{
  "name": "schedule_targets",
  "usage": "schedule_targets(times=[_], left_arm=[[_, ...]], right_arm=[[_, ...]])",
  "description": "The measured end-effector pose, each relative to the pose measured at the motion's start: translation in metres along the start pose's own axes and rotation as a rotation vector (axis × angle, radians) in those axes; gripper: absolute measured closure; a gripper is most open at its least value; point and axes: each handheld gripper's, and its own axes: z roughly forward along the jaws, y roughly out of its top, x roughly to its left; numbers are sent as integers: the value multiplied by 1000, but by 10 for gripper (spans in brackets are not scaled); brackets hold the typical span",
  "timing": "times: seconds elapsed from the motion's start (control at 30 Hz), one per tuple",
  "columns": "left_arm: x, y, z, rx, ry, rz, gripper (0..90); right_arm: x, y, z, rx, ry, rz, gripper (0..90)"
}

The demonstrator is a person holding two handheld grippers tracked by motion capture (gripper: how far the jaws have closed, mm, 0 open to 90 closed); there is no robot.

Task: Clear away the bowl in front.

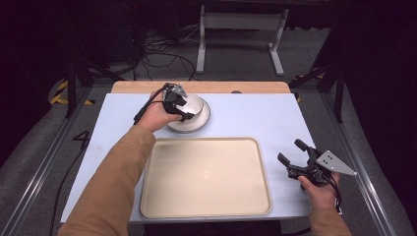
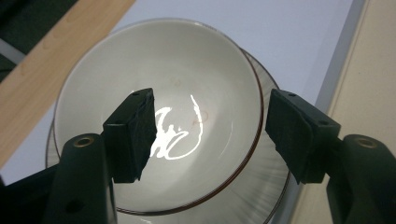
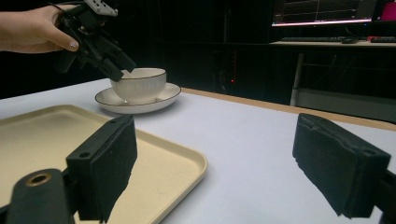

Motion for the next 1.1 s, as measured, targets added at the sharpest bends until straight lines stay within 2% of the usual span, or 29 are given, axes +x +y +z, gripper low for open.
schedule_targets(times=[0.1, 0.17, 0.4, 0.47, 0.77, 1.1], left_arm=[[2, -1, 3, -3, -17, -1, 360], [0, 0, 4, 3, -27, 12, 385], [-6, 2, 11, 56, -51, 49, 409], [-8, 2, 14, 86, -55, 64, 418], [-10, 1, 22, 148, -69, 88, 444], [-14, 2, 25, 171, -73, 131, 641]], right_arm=[[0, 0, 1, 3, 3, 2, 144], [0, 0, 2, 5, 7, -1, 144], [0, -1, 3, 8, 9, -4, 144], [1, -1, 3, 9, 11, -1, 144], [0, -1, 3, 14, 11, -4, 144], [1, -2, 3, 17, 13, 1, 144]])
